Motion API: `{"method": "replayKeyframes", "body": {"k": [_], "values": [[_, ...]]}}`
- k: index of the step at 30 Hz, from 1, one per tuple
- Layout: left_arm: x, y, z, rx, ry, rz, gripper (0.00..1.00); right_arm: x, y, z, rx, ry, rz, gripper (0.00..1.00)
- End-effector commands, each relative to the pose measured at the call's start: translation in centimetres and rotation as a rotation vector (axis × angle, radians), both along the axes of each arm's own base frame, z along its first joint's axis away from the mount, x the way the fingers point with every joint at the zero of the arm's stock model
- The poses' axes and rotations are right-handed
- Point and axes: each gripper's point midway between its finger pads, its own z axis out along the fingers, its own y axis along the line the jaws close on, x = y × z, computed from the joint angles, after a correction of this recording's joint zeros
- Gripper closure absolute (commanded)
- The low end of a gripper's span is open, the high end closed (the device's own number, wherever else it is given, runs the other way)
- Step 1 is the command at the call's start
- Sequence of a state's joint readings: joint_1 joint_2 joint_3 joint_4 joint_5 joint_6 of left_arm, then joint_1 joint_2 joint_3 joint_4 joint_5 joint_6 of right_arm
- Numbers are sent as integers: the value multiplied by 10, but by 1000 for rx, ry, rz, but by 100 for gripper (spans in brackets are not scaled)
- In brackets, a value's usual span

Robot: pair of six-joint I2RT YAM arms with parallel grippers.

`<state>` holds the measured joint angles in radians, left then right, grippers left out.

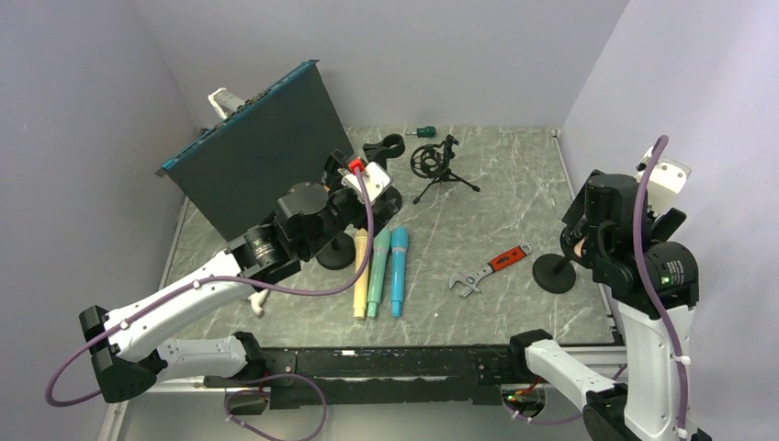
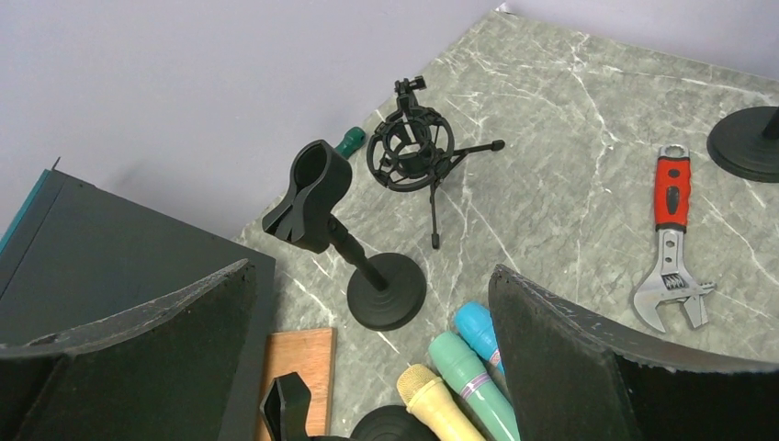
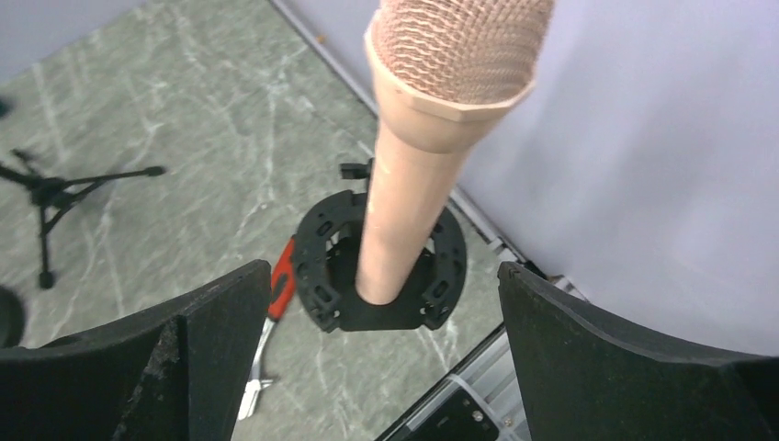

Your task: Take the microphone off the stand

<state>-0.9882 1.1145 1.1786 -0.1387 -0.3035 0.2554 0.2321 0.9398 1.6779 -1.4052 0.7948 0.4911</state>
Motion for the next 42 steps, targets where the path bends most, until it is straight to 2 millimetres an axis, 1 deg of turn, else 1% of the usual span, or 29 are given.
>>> {"method": "replayKeyframes", "body": {"k": [1, 6, 11, 14, 18, 20, 23, 26, 29, 32, 38, 40, 42], "values": [[-2, 6, 30, -55, -66, 16, 1, -6, -26, 2, -106, -19, -160, 6], [-3, 7, 32, -56, -74, 18, 1, 8, -29, -5, -123, -57, -202, 10], [-2, 9, 32, -48, -81, 27, 1, 20, -32, -16, -132, -85, -225, 19], [-2, 9, 32, -46, -85, 28, 1, 30, -35, -24, -118, -88, -229, 25], [-2, 10, 33, -45, -89, 31, 1, 33, -42, -29, -127, -95, -249, 35], [-2, 9, 33, -46, -88, 29, 1, 34, -43, -30, -126, -98, -248, 39], [-2, 9, 32, -44, -86, 27, 1, 36, -43, -28, -134, -98, -239, 49], [-2, 7, 30, -40, -84, 25, 1, 37, -43, -20, -139, -112, -222, 64], [-2, 7, 30, -37, -84, 27, 1, 38, -41, -8, -145, -134, -198, 73], [-1, 6, 29, -35, -82, 26, 1, 36, -42, 7, -160, -160, -190, 76], [-2, 5, 28, -34, -80, 23, 1, 29, -44, 44, -169, -250, -182, 77], [-1, 5, 28, -32, -81, 25, 1, 29, -39, 58, -150, -314, -149, 79], [-2, 6, 29, -35, -82, 25, 1, 31, -28, 75, -116, -408, -75, 82]]}}
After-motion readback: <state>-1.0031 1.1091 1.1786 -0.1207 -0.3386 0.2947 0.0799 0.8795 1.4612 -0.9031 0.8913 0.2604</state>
